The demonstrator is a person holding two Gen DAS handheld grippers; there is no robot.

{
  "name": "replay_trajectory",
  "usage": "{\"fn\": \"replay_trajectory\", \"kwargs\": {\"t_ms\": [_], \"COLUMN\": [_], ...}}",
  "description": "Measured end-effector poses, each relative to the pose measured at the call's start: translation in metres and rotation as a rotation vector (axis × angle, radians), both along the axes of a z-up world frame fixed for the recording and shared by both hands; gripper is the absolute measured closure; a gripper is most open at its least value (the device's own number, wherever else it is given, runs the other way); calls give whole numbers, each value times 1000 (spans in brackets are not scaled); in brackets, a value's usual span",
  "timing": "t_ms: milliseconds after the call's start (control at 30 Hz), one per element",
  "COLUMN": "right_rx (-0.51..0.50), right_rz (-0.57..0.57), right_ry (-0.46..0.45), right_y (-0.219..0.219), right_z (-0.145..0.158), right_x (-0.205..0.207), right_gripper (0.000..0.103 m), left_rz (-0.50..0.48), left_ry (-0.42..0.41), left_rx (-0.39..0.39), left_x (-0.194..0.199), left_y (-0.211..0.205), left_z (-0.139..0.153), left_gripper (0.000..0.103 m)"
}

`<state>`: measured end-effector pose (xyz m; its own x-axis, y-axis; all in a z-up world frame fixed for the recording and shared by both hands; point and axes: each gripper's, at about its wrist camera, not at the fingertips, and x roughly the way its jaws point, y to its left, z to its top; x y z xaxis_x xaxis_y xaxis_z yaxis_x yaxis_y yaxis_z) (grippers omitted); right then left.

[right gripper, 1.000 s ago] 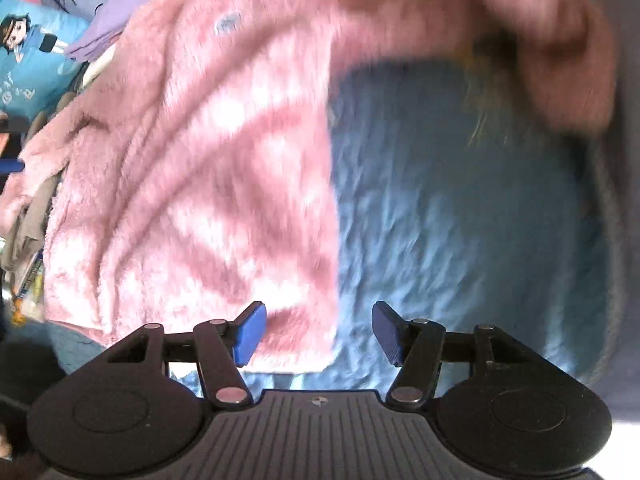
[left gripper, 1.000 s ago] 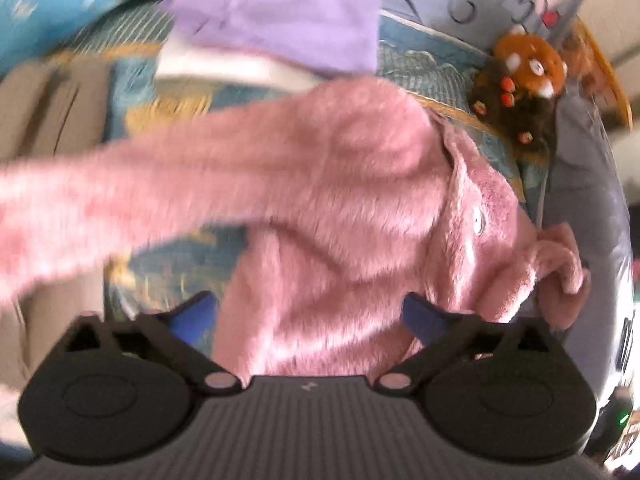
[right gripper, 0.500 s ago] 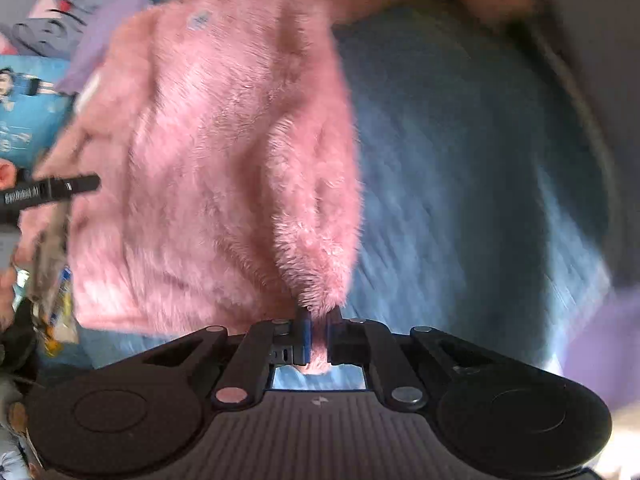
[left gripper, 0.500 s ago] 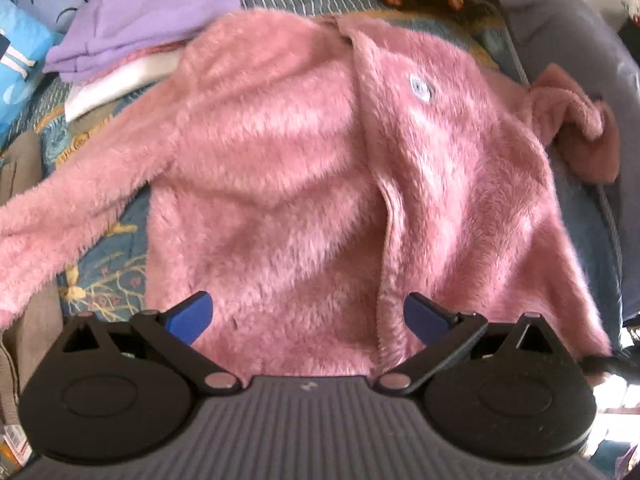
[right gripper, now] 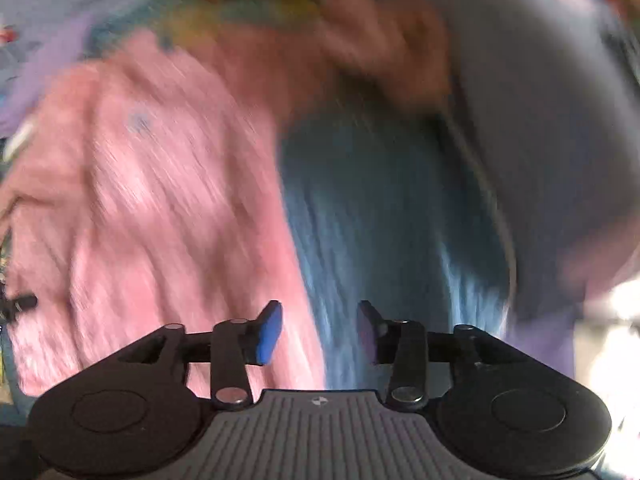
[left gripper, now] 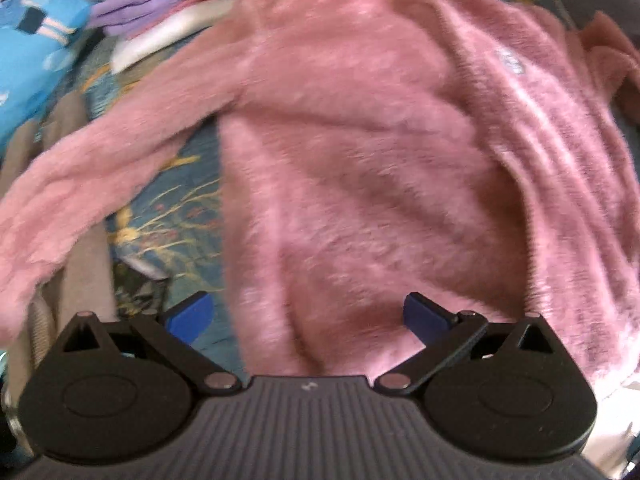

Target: Fold clothes

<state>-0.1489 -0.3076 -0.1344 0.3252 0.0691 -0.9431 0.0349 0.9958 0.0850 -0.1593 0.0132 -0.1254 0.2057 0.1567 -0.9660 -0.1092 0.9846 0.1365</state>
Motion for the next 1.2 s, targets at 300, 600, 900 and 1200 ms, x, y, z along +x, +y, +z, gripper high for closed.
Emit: {"fn": "replay_trajectory", "kwargs": {"t_ms": [300,600,900,1200], "right_rx": [-33,159,-46,-104], "right_rz": [498,459,430,329], "right_ry": [-263,93,-219,-183], "right_y": [119,139,127,115], "right_z": [-21,-87,4,-26], "right_x": [205,314,295,318], "right_gripper": [45,82,92,82], "left_rz": [88,210,211,211], "left_ry": [20,7,1,7], "left_rx": [-19,-60,-65,-68], "left_x": [-19,-23,4,20], "left_y": [33,55,48,40], "left_z": [3,2,-1,-19], "left_gripper": [0,0,0,0]}}
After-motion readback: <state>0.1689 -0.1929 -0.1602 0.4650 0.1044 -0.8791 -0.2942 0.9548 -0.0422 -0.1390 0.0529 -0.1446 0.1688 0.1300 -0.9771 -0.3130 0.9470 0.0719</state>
